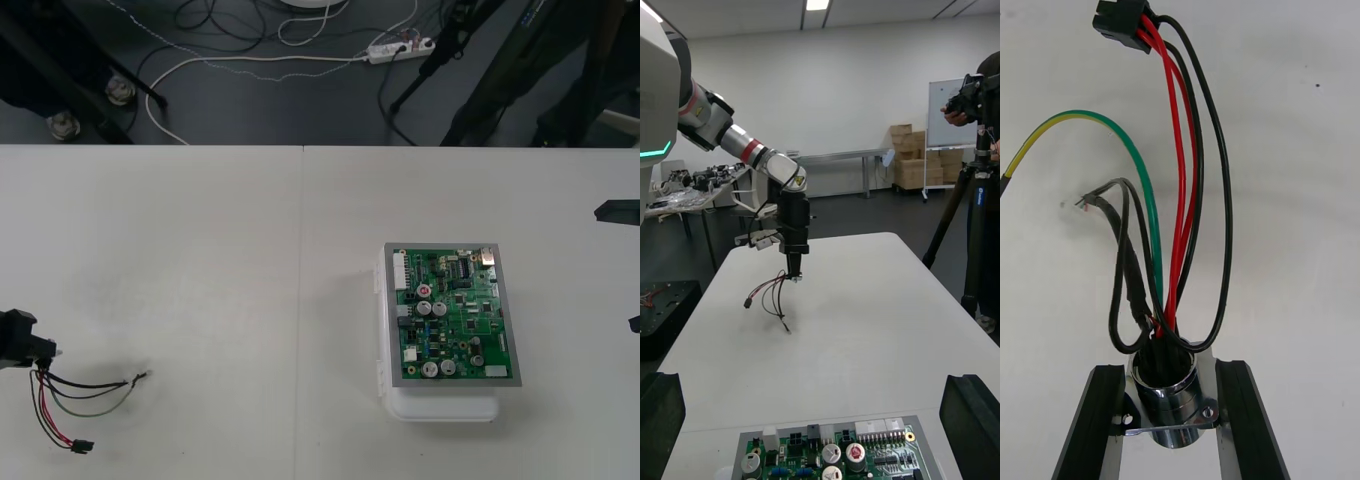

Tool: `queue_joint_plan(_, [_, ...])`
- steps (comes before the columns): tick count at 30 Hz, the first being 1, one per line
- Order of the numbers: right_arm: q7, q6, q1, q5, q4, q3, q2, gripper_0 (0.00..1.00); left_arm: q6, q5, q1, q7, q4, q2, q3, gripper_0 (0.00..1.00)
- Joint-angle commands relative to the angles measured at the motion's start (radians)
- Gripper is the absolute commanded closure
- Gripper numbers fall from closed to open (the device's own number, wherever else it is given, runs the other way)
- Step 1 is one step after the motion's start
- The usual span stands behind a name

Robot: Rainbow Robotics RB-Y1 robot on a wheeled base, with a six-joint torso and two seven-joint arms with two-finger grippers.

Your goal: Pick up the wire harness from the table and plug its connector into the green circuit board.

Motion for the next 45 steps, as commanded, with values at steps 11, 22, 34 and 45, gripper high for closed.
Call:
queue_joint_plan(11, [-0.044, 0.000, 0.013, -0.033, -0.018, 0.003, -0.026, 0.00, -0.435, 0.128, 0.102, -0.041, 0.072, -0.153, 0.417, 1.00])
queue_joint_plan(22, [-0.035, 0.000, 0.013, -0.040, -0.003, 0.003, -0.026, 0.00, -0.566, 0.155, 0.102, 0.102, 0.090, -0.251, 0.642, 1.00])
queue_joint_plan(34, [-0.035, 0.000, 0.014, -0.053, 0.002, 0.003, -0.026, 0.00, -0.566, 0.180, 0.102, 0.352, 0.093, -0.392, 0.806, 1.00])
queue_joint_plan(45, [-0.018, 0.000, 0.042, -0.054, 0.003, -0.008, -0.043, 0.00, -0.566, 0.276, 0.112, 0.598, 0.113, -0.466, 0.851, 1.00])
